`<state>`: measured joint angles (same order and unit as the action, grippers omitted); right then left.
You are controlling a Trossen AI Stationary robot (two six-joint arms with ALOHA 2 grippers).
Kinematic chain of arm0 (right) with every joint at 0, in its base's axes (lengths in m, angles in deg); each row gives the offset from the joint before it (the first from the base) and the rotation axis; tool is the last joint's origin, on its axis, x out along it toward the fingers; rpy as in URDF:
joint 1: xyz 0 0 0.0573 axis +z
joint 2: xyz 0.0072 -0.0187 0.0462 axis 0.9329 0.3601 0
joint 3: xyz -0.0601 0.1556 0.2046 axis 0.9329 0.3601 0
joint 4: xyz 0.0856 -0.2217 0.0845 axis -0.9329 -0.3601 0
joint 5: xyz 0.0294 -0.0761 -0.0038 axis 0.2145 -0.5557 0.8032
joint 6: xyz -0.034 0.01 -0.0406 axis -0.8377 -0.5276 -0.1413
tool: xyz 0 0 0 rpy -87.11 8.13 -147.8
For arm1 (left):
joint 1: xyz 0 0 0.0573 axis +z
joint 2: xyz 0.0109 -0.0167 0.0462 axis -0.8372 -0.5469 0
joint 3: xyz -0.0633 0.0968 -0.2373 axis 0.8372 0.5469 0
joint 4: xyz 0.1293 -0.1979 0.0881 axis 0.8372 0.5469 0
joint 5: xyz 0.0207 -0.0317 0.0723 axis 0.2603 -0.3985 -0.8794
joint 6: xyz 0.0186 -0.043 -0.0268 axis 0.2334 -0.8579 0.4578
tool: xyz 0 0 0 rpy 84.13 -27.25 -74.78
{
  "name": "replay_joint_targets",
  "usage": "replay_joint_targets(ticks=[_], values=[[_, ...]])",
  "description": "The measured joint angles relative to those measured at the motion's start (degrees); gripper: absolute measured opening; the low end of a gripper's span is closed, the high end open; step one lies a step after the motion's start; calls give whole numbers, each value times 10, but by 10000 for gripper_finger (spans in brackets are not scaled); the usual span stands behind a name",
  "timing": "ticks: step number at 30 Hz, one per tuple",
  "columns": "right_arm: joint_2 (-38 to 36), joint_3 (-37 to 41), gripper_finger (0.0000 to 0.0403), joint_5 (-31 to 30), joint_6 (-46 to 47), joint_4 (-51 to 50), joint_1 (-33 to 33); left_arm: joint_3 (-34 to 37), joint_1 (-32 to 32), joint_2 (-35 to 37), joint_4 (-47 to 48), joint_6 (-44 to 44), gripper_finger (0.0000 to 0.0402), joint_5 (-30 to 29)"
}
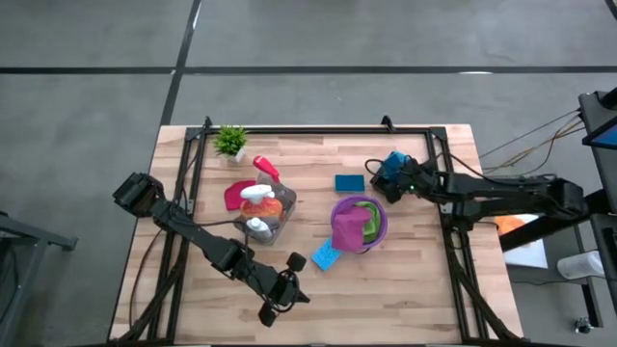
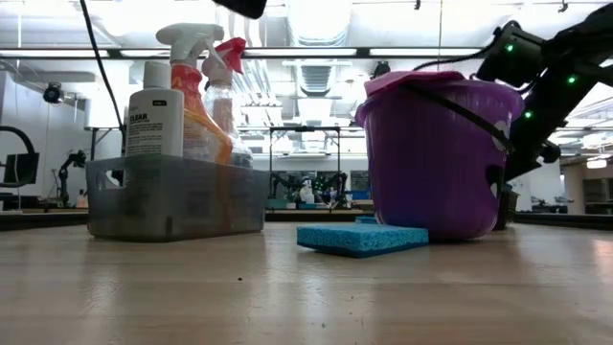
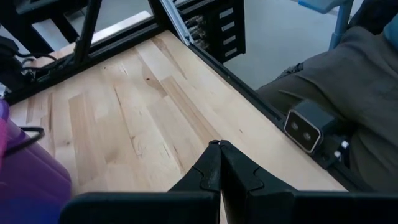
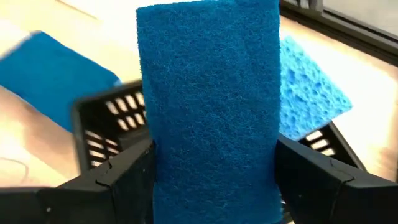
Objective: Pick & Place Kitchen Items
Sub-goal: Put the blue sponge wipe into the black bin
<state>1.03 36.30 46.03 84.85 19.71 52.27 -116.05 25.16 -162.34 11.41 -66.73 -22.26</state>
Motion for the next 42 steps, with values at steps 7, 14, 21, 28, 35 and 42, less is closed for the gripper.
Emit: replay_joint_targets(ticks=[7,14,21,28,35,42], values=[[-30,0,291,-11,-13,33,14,7,0,0,-7,-3,1,0],[-22,29,291,-32,-17,66,16,7,0,0,-8,-4,1,0],[-11,67,291,-32,-18,124,19,7,0,0,-10,-4,1,0],[-20,66,291,-7,-2,119,19,7,0,0,-10,-4,1,0],[-19,66,291,-17,3,92,19,7,0,0,-10,-4,1,0],[-12,65,291,-18,12,76,19,7,0,0,-10,-4,1,0]])
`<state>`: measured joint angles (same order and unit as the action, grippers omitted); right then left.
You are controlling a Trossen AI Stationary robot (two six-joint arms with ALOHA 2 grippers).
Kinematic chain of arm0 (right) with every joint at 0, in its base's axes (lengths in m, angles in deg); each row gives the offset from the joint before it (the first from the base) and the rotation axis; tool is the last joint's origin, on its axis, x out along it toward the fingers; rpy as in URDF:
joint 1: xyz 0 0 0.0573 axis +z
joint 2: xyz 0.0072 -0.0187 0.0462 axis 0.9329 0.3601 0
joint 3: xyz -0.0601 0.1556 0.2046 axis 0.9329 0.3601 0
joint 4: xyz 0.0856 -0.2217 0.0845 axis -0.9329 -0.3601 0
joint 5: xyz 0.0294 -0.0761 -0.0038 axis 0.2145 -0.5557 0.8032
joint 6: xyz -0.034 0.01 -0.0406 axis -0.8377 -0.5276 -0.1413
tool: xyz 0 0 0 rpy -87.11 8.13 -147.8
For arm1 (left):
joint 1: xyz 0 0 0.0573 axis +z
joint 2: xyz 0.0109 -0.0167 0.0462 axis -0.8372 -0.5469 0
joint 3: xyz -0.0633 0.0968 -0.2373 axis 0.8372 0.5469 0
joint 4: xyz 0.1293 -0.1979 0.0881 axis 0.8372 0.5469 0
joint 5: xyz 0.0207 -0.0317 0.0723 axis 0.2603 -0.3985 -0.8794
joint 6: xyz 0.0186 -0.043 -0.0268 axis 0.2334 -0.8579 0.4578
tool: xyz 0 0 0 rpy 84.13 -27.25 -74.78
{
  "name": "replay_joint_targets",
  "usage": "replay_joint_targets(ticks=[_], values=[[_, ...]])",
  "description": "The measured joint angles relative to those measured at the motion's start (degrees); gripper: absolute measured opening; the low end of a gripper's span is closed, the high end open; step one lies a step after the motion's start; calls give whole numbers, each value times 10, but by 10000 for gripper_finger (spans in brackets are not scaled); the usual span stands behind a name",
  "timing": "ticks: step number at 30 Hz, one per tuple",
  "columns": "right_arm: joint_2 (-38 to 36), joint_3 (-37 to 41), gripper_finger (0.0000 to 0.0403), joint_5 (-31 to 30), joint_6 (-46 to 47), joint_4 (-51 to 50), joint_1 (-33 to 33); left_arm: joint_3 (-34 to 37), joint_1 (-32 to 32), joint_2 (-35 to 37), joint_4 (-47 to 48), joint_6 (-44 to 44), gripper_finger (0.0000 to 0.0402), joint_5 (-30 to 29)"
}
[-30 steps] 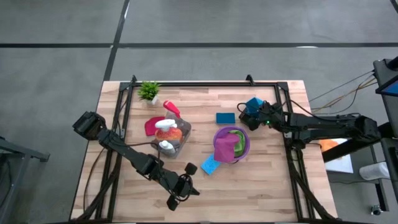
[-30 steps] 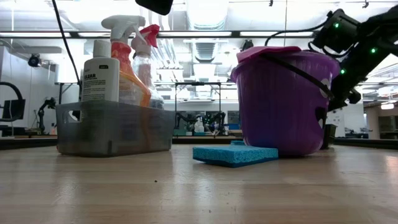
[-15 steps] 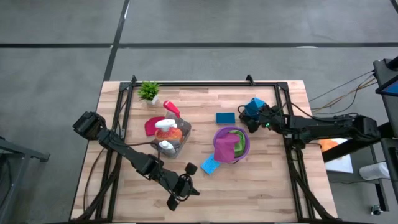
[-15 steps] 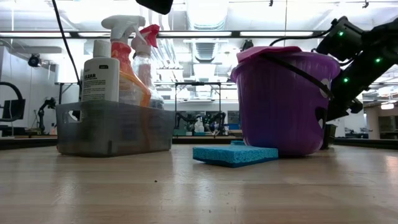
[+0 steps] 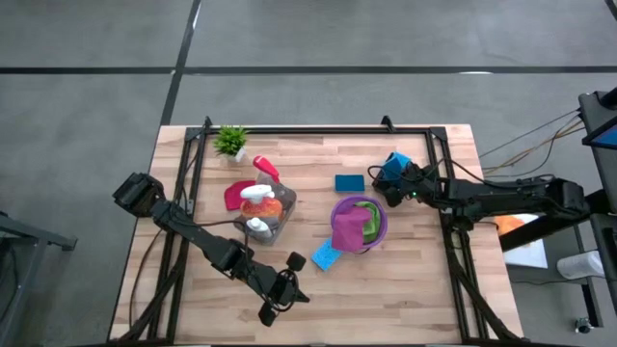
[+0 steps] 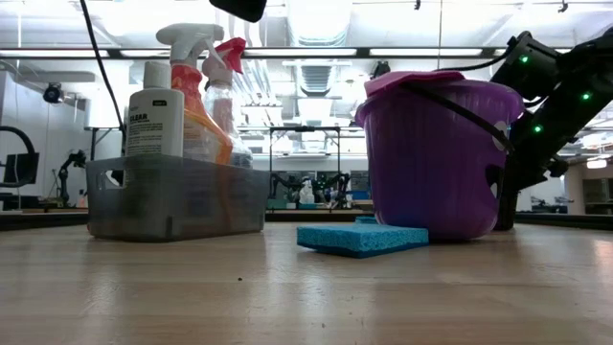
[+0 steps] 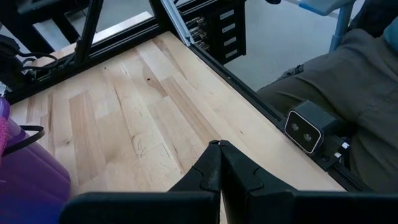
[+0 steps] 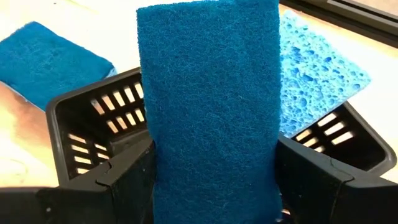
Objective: Pick & Place Kitchen Items
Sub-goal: Put the blue sponge wipe into the black bin
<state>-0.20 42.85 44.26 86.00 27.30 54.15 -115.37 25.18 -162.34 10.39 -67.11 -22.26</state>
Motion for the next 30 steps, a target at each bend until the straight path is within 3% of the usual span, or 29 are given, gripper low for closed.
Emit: replay_joint_targets(ticks=[22,30], values=[[-137,0,291,2,10,-80,0,0,0,0,0,1,1,0],[-130,0,291,-12,-1,-63,0,0,0,0,0,1,1,0]])
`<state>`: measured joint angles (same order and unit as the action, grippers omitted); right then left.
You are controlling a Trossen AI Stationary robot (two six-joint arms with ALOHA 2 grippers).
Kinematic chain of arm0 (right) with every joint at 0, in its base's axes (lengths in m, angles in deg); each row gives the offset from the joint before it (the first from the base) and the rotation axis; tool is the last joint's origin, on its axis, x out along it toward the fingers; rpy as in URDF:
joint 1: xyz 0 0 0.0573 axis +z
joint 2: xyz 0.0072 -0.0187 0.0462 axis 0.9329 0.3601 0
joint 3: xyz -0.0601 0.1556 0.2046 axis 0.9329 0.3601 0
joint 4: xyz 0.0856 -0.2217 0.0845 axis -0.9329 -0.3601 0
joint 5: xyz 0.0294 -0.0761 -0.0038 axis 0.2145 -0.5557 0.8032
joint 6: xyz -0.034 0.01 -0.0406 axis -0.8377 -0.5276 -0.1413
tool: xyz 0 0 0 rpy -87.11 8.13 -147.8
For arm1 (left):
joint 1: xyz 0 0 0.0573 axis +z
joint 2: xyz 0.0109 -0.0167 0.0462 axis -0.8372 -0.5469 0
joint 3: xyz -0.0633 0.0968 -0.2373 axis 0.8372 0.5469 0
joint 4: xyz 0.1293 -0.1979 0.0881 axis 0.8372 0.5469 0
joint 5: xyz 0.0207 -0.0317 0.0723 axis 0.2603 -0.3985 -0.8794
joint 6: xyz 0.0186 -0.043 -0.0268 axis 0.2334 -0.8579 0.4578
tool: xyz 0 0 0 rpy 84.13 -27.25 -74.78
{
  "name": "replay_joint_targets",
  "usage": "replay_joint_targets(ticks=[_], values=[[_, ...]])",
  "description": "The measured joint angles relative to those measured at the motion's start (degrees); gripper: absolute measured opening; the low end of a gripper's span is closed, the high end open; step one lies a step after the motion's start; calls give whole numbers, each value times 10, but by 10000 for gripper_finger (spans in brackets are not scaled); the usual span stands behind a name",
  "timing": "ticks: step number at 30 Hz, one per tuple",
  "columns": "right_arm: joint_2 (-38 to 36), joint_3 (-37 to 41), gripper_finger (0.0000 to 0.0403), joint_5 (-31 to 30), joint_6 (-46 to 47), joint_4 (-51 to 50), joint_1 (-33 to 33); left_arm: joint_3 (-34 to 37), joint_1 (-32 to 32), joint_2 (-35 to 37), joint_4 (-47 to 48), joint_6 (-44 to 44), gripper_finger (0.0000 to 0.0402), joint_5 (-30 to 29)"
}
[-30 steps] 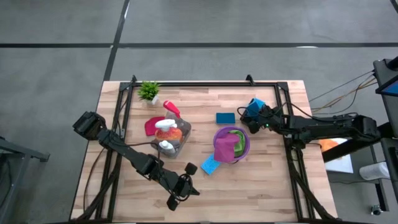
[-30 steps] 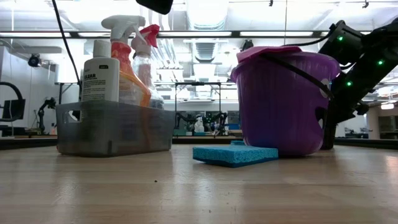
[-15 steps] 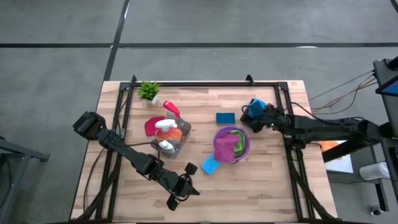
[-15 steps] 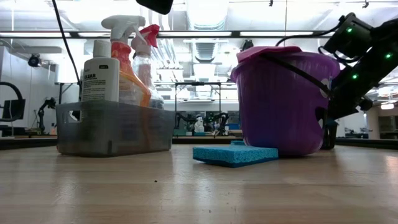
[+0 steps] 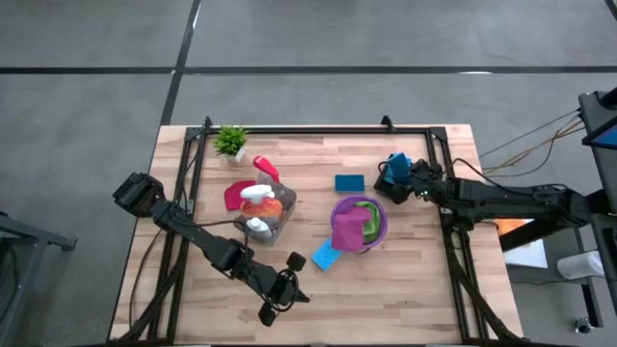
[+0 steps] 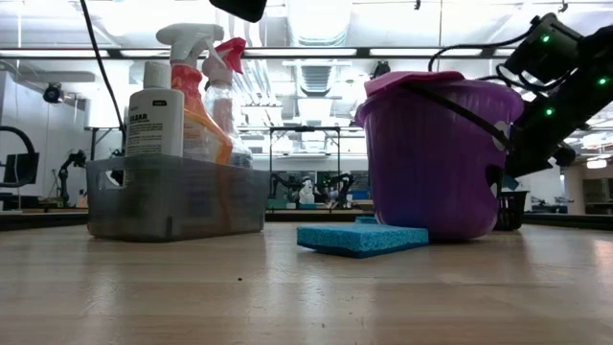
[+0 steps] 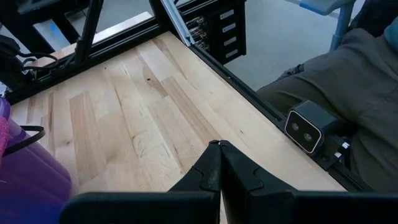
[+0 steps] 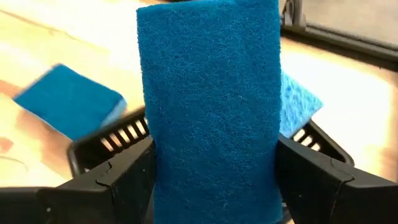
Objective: Pick & Place Kitchen Items
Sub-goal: Put the blue sponge wipe into the black bin
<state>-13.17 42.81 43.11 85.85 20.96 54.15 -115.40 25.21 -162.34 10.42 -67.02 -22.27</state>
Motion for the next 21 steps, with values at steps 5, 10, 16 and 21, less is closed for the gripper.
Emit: replay_joint_targets(ticks=[5,10,16,21], values=[[39,2,291,0,8,-5,0,0,0,0,0,0,1,0],[77,5,291,3,24,-5,0,0,0,0,0,0,1,0],[93,5,291,8,26,8,0,0,0,0,0,0,1,0],[100,5,291,-7,24,26,0,0,0,0,0,0,1,0]])
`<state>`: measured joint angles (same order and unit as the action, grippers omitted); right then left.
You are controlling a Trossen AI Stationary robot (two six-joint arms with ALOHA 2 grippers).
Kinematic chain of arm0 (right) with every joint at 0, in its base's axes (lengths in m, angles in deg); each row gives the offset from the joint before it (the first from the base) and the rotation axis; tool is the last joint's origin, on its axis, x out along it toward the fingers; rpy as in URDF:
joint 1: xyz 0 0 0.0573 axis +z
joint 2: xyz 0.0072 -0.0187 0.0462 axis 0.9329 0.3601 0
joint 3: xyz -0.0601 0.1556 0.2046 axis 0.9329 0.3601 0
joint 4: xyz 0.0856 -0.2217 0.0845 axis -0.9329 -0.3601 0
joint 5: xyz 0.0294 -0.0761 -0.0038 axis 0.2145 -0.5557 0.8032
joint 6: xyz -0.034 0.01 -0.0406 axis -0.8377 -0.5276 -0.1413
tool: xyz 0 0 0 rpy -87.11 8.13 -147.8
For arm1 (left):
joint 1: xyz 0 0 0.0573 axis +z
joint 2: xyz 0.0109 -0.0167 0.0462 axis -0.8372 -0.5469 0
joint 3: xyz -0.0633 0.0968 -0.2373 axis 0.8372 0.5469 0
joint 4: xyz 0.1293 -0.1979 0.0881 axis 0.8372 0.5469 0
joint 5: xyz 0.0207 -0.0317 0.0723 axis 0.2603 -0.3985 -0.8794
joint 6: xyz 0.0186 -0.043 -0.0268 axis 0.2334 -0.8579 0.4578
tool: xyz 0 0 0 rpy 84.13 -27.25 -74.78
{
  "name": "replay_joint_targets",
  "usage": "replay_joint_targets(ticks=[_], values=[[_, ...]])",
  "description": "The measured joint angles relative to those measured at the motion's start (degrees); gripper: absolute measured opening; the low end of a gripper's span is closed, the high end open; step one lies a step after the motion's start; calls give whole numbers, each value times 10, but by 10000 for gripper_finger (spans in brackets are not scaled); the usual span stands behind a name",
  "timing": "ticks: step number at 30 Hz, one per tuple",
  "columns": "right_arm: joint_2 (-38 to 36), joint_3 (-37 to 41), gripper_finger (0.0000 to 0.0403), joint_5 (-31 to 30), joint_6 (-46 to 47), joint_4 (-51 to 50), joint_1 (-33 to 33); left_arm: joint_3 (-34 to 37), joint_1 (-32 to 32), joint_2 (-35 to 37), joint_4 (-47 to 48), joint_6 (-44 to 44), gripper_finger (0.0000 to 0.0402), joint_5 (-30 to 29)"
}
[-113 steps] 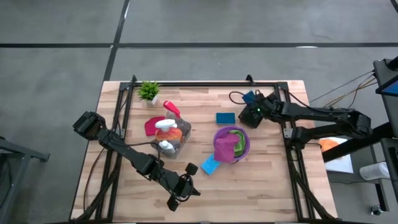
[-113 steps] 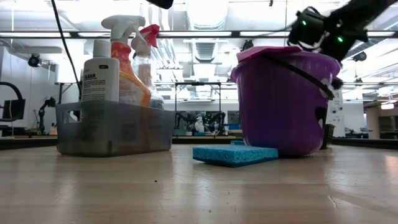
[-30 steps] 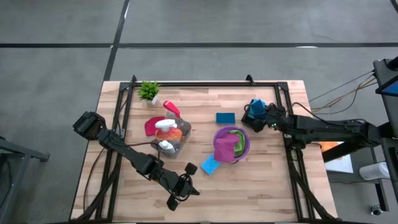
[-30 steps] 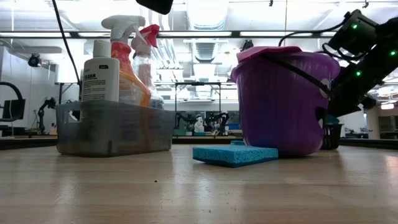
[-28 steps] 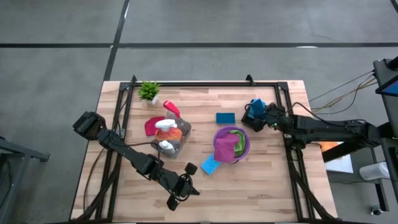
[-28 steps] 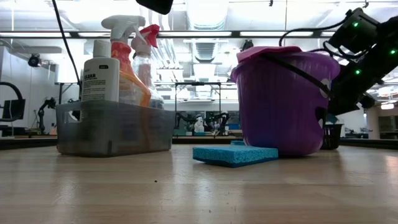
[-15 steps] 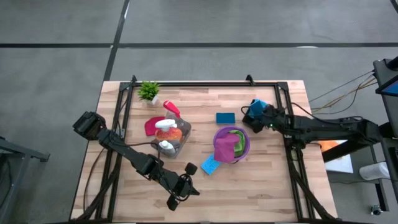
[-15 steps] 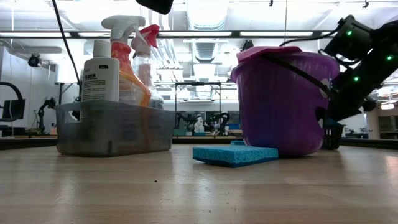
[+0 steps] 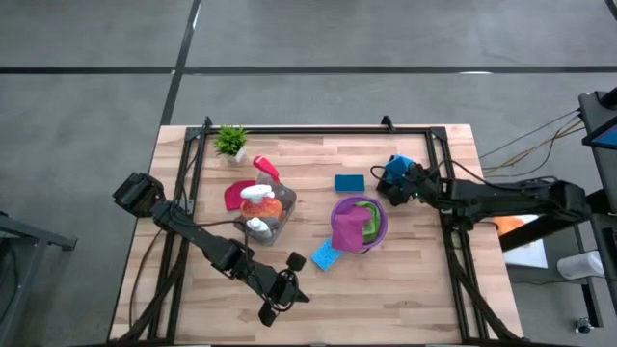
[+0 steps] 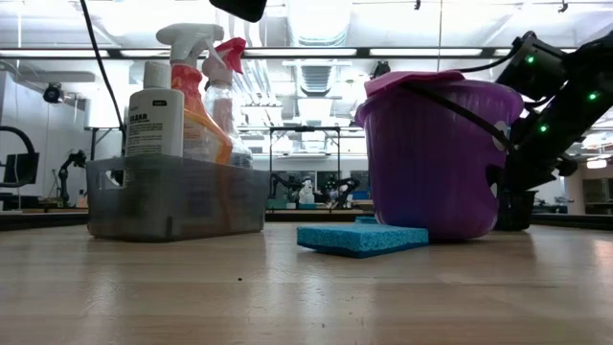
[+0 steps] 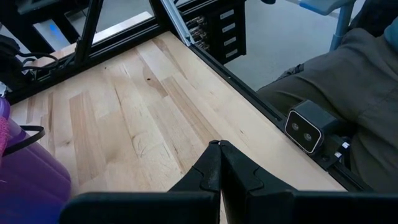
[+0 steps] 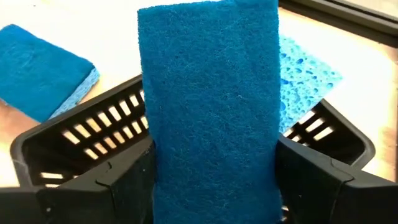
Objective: Pick & Place Kitchen Items
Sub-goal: Put the blue sponge wipe into the black bin
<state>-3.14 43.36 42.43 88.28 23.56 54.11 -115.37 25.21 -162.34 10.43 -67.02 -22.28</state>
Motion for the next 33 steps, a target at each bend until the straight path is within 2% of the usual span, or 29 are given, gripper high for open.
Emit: replay_joint_targets(ticks=[6,8,11,14,15,16,20,24,30,33], values=[[12,0,289,-11,1,3,0,0,0,0,0,0,1,0],[17,-3,271,-10,-2,0,0,0,0,0,0,0,1,0],[22,-11,193,-5,-8,-7,0,0,0,0,0,0,1,0],[24,-17,71,-4,-19,-10,0,0,0,0,0,0,1,0],[22,-18,46,-3,-27,-10,0,1,0,0,0,0,1,0],[20,-21,42,-2,-29,-10,0,2,0,0,0,0,1,0],[5,-32,64,-5,-32,-10,2,3,0,0,0,0,1,0],[-12,-41,115,-1,-38,-9,5,3,0,0,0,-1,1,0],[-36,-53,249,10,-57,-10,16,3,0,0,0,-1,1,0],[-46,-63,322,41,-68,-10,18,3,0,0,0,-1,1,0]])
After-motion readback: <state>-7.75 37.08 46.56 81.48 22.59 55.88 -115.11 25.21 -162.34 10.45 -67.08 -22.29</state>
